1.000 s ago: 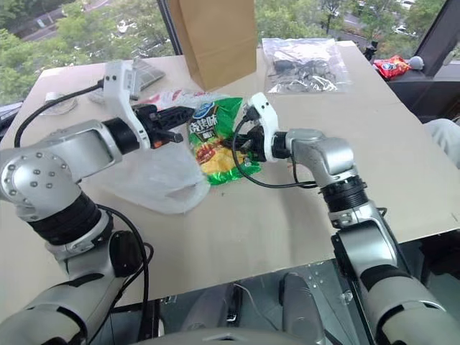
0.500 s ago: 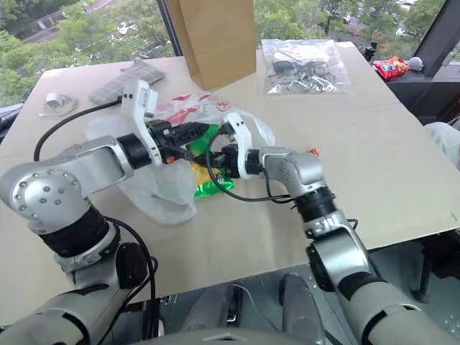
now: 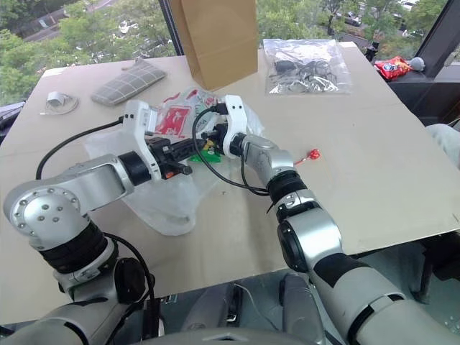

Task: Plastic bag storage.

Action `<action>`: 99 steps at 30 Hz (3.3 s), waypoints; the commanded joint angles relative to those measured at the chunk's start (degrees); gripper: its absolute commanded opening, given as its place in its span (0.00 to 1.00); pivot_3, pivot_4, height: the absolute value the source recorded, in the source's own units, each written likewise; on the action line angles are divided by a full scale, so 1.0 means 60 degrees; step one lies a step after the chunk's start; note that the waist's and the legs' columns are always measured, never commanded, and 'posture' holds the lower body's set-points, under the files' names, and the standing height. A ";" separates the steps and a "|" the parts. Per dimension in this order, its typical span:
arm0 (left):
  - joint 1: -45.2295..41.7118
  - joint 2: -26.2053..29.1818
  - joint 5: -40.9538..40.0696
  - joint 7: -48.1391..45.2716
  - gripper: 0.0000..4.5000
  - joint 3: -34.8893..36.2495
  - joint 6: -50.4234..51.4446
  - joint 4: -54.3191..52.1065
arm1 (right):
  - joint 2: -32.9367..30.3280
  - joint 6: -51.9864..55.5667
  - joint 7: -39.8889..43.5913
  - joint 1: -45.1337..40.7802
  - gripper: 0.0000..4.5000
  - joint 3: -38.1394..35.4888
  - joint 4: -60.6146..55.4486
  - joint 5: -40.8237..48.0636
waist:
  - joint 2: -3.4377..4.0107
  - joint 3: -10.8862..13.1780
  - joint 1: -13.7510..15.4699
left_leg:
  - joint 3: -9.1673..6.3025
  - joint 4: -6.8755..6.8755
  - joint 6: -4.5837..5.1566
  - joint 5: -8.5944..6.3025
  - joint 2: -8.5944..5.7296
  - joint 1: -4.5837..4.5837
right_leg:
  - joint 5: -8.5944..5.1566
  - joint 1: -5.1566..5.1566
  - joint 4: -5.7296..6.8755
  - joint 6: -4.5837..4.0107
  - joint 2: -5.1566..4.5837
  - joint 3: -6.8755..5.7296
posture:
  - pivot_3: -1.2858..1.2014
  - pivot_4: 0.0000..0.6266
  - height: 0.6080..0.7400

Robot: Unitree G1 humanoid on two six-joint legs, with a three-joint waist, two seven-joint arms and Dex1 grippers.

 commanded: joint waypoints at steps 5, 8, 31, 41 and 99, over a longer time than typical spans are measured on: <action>-0.0417 -0.0315 0.0503 0.0412 0.00 0.0212 -0.0917 0.0091 | 0.0024 0.0413 0.0958 0.1398 0.72 0.1764 -0.3176 -0.1092 | 0.0002 -0.0002 0.0033 | -0.0004 -0.0001 -0.0005 0.0002 0.0005 0.0000 | -0.0001 -0.0004 0.0006 0.0000 0.0003 -0.0003 | 0.52 0.24 1.00; -0.0583 -0.0424 0.0612 0.0499 0.00 0.0290 -0.1314 0.0330 | -0.0792 0.1522 0.1022 0.2357 0.72 0.1867 -0.5811 -0.0897 | 0.0001 -0.0002 0.0050 | -0.0007 0.0013 -0.0003 0.0003 -0.0007 -0.0008 | 0.0001 0.0001 0.0007 0.0001 -0.0008 -0.0004 | 0.52 0.24 1.00; -0.0887 0.0631 0.1249 0.0511 0.00 -0.1380 -0.4683 0.1984 | -0.3230 0.2590 -0.1058 0.3955 0.99 0.3076 -0.8864 -0.2809 | 0.0003 -0.0006 0.0061 | 0.0032 -0.0006 -0.0006 0.0006 -0.0019 0.0028 | -0.0001 -0.0004 0.0024 -0.0005 0.0004 0.0030 | 0.52 0.24 1.00; 0.0091 0.1540 0.1705 -0.0432 0.00 -0.2179 -0.5290 0.1340 | -0.3286 0.3582 -0.0053 0.4276 0.99 0.2045 -1.0835 -0.1237 | 0.0003 -0.0006 0.0107 | -0.0015 0.0000 -0.0002 0.0004 -0.0012 -0.0012 | 0.0003 0.0002 -0.0017 -0.0001 -0.0004 -0.0013 | 0.52 0.24 1.00; 0.0426 0.2668 0.2302 -0.1852 0.00 -0.2225 -0.6118 0.1511 | -0.4304 0.5903 -0.4020 0.5126 0.63 0.0046 -0.9330 -0.2145 | 0.0004 -0.0006 0.0252 | 0.0020 0.0003 0.0005 0.0003 -0.0001 0.0000 | 0.0007 0.0007 -0.0013 -0.0006 0.0002 0.0007 | 0.52 0.24 1.00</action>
